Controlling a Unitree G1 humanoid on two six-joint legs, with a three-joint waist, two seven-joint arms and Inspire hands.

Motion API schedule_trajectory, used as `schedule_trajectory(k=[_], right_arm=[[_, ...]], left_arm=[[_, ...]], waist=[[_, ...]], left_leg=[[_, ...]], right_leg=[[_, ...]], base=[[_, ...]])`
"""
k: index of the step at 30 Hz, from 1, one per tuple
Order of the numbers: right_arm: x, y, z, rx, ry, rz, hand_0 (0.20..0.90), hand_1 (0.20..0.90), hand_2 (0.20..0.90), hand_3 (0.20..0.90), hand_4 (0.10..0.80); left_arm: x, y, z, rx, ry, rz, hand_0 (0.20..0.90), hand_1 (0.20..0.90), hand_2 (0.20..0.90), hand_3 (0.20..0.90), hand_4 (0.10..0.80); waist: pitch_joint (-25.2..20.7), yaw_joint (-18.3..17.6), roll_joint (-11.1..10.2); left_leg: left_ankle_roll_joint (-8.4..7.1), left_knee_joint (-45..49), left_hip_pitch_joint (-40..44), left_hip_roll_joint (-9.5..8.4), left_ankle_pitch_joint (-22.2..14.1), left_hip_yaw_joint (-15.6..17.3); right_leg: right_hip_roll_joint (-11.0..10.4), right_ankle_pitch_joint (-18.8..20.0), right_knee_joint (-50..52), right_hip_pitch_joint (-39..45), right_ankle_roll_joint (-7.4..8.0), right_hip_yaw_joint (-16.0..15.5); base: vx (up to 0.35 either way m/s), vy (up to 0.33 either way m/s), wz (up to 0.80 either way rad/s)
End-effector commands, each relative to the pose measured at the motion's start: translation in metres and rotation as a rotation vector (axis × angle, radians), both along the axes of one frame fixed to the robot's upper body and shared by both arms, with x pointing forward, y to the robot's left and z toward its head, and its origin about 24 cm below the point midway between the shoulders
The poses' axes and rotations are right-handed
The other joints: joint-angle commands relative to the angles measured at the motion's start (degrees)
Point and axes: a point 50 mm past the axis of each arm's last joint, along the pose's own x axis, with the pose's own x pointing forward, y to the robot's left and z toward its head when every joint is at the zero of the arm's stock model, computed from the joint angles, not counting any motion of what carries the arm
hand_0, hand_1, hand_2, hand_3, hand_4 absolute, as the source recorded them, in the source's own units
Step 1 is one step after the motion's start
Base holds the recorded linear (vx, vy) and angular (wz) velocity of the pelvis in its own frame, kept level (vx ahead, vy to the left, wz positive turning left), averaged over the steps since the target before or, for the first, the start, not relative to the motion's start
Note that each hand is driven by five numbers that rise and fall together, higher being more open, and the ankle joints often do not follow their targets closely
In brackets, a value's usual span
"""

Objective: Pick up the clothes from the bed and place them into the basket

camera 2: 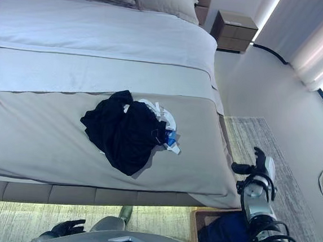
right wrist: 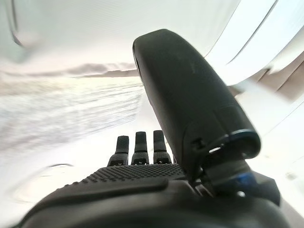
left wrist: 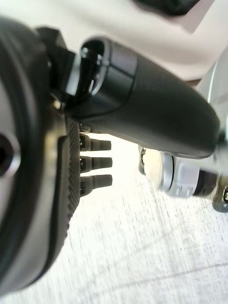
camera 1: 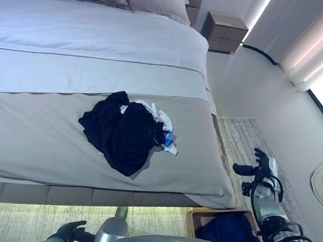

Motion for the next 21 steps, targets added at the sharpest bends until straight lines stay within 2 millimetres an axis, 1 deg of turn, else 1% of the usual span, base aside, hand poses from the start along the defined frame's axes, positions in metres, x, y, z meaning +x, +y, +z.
schedule_trajectory(k=[1,4,6,8,10,12,14,15,19,20,21], right_arm=[[0.051,0.001,0.079,-0.210,-0.198,0.204,0.900,0.900,0.900,0.900,0.800],[0.063,0.022,0.092,-0.303,-0.211,0.342,0.900,0.900,0.900,0.900,0.800],[0.069,0.032,0.097,-0.326,-0.222,0.386,0.900,0.900,0.900,0.900,0.800],[0.082,0.048,0.111,-0.365,-0.263,0.432,0.900,0.900,0.900,0.900,0.800],[0.096,0.058,0.130,-0.411,-0.304,0.453,0.900,0.900,0.900,0.900,0.800],[0.109,0.062,0.150,-0.457,-0.333,0.451,0.900,0.900,0.900,0.900,0.800],[0.118,0.063,0.164,-0.489,-0.337,0.445,0.900,0.900,0.900,0.900,0.800],[0.123,0.061,0.173,-0.509,-0.335,0.440,0.900,0.900,0.900,0.900,0.800],[0.135,0.059,0.200,-0.558,-0.339,0.418,0.900,0.900,0.900,0.900,0.800],[0.137,0.059,0.206,-0.566,-0.341,0.415,0.900,0.900,0.900,0.900,0.800],[0.137,0.059,0.206,-0.566,-0.342,0.415,0.900,0.900,0.900,0.900,0.800]], left_arm=[[0.021,-0.013,0.001,-0.027,-0.059,-0.090,0.900,0.900,0.900,0.900,0.800],[0.038,-0.022,0.005,-0.044,-0.124,-0.139,0.900,0.900,0.900,0.900,0.800],[0.048,-0.024,0.008,-0.044,-0.154,-0.154,0.900,0.900,0.900,0.900,0.800],[0.067,-0.021,0.016,-0.038,-0.208,-0.163,0.900,0.900,0.900,0.900,0.800],[0.083,-0.020,0.022,-0.025,-0.242,-0.181,0.900,0.900,0.900,0.900,0.800],[0.095,-0.020,0.027,-0.011,-0.267,-0.194,0.900,0.900,0.900,0.900,0.800],[0.101,-0.019,0.030,-0.004,-0.276,-0.196,0.900,0.900,0.900,0.900,0.800],[0.102,-0.018,0.031,-0.001,-0.278,-0.197,0.900,0.900,0.900,0.900,0.800],[0.105,-0.011,0.034,0.018,-0.280,-0.198,0.900,0.900,0.900,0.900,0.800],[0.106,-0.009,0.035,0.023,-0.282,-0.189,0.900,0.900,0.900,0.900,0.800],[0.106,-0.009,0.035,0.023,-0.282,-0.189,0.900,0.900,0.900,0.900,0.800]], waist=[[1.2,0.6,3.9],[2.3,0.3,4.1],[3.0,0.5,3.9],[4.9,1.1,3.1],[7.1,2.1,2.3],[8.8,3.2,1.5],[9.9,4.2,1.2],[10.5,4.9,1.1],[12.2,7.4,0.6],[12.6,8.0,0.5],[12.5,7.9,0.5]], left_leg=[[4.67,1.2,5.3,-2.32,-9.7,1.3],[4.85,2.2,4.2,-2.40,-9.9,1.8],[5.01,3.0,3.0,-2.49,-10.0,1.6],[4.99,3.7,0.7,-2.37,-9.8,1.6],[4.92,4.3,-1.4,-2.28,-9.4,1.3],[4.93,5.0,-3.4,-2.30,-9.2,0.6],[4.85,5.6,-4.7,-2.38,-9.1,0.0],[4.82,6.1,-5.5,-2.45,-9.1,-0.4],[4.61,8.1,-8.6,-2.94,-9.1,-2.0],[4.50,8.6,-9.3,-3.07,-9.0,-2.5],[4.50,8.6,-9.3,-3.08,-9.0,-2.5]], right_leg=[[0.7,6.5,5.8,-5.7,1.03,3.9],[0.8,5.8,5.4,-6.6,0.74,4.5],[0.9,5.8,5.4,-7.5,0.75,4.7],[1.1,6.0,5.5,-9.2,0.78,4.4],[1.1,6.2,5.5,-10.6,0.78,3.7],[1.2,6.6,5.3,-11.7,0.91,3.3],[1.1,6.7,5.0,-12.1,0.88,2.7],[1.1,6.7,4.7,-12.2,0.77,2.4],[0.8,6.5,4.5,-12.4,0.46,1.1],[0.8,6.4,4.6,-12.5,0.32,0.7],[0.8,6.4,4.6,-12.5,0.32,0.7]], base=[[0.106,0.064,-0.12],[0.084,0.043,-0.05],[-0.024,-0.019,-0.02],[-0.112,-0.059,-0.08],[-0.139,-0.077,-0.01],[-0.081,-0.079,0.10],[-0.017,-0.035,0.04],[0.018,-0.001,0.11],[0.026,-0.009,0.22],[0.012,-0.008,0.21],[0.051,-0.003,0.29]])
